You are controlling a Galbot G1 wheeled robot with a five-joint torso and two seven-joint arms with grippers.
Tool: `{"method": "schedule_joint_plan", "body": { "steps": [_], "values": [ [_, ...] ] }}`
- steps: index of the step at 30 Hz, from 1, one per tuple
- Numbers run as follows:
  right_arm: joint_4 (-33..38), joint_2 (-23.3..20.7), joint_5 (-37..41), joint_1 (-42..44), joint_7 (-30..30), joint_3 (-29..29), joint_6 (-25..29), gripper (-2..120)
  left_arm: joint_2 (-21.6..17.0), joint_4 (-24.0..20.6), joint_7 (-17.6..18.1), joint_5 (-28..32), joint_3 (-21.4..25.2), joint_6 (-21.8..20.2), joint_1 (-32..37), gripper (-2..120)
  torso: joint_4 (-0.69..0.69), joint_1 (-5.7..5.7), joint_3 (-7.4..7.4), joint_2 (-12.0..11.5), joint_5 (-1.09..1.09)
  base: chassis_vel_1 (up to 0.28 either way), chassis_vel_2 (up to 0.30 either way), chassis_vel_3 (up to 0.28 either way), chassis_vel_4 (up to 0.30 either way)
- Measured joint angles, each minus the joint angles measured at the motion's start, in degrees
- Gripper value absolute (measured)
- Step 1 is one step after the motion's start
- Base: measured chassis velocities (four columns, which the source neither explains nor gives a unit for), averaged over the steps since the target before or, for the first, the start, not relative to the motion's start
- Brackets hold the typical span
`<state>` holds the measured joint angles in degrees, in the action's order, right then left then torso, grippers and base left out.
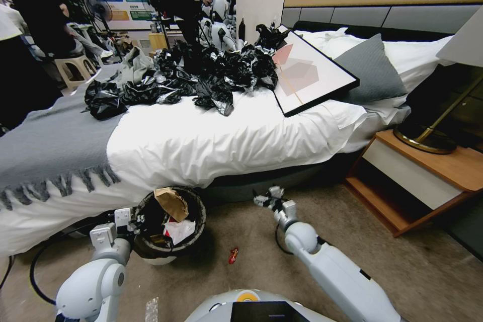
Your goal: Pick up the trash bin, then pick up the garbage from the floor and place it into the trash bin.
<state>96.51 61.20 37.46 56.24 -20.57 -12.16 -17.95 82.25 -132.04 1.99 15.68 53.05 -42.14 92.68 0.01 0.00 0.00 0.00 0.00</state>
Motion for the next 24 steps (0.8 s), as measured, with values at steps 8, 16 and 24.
{"method": "schedule_joint_plan", "body": {
  "steps": [8, 16, 24],
  "values": [
    [-8.80, 2.89, 8.57, -5.26, -2.11, -6.60, -3.88, 100, 0.07, 0.02, -0.02, -0.14, -0.11, 0.00, -0.13, 4, -0.01, 0.00, 0.00, 0.00, 0.00, 0.000, 0.000, 0.000, 0.000],
    [-9.73, 3.96, 16.43, -6.62, -5.44, -10.02, -7.91, 100, -0.01, 0.38, -0.05, -0.26, -0.13, 0.00, -0.23, 4, -0.02, 0.00, 0.00, 0.00, -0.01, 0.000, 0.000, 0.000, 0.000],
    [-8.56, 7.47, 34.38, -9.13, -14.78, -11.39, -17.67, 100, 0.04, 0.70, -0.11, -0.41, -0.31, 0.01, -0.32, 4, -0.01, 0.00, 0.00, 0.00, 0.00, 0.000, 0.000, 0.000, 0.000]
  ]
}}
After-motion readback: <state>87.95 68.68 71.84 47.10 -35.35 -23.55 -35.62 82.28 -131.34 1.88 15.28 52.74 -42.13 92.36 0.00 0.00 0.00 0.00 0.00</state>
